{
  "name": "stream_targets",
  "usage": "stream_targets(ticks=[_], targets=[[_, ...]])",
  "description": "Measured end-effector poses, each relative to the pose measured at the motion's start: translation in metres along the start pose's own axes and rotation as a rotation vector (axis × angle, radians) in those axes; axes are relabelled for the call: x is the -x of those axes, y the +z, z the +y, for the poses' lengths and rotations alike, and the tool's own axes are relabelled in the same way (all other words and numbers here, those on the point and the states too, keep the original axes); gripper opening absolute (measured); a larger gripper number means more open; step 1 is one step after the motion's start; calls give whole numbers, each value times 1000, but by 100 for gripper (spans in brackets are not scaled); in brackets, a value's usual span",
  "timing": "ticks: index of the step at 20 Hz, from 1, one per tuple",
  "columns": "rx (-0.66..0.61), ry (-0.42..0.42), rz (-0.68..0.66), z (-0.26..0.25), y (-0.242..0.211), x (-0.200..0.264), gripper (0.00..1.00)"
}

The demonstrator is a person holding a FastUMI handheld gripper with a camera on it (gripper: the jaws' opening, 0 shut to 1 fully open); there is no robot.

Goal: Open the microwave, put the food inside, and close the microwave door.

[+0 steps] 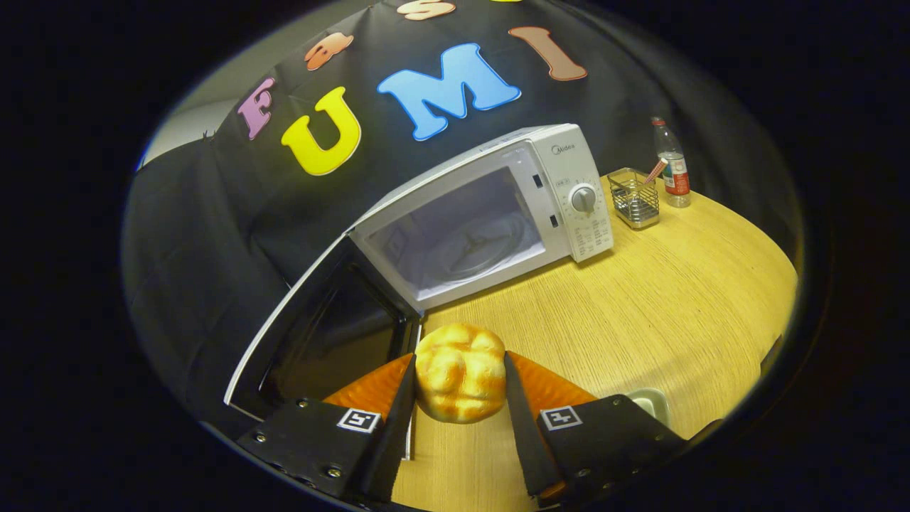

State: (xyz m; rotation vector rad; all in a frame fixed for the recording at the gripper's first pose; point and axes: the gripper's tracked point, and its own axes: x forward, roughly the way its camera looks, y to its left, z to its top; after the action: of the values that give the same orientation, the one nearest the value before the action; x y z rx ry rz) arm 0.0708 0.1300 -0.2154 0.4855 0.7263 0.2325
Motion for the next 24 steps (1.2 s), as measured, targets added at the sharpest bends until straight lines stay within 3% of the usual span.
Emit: stream_targets(ticks=[7, 24], targets=[[-131, 60, -93, 9, 40, -52, 67], [-257, 42, -225, -3, 78, -161, 67]])
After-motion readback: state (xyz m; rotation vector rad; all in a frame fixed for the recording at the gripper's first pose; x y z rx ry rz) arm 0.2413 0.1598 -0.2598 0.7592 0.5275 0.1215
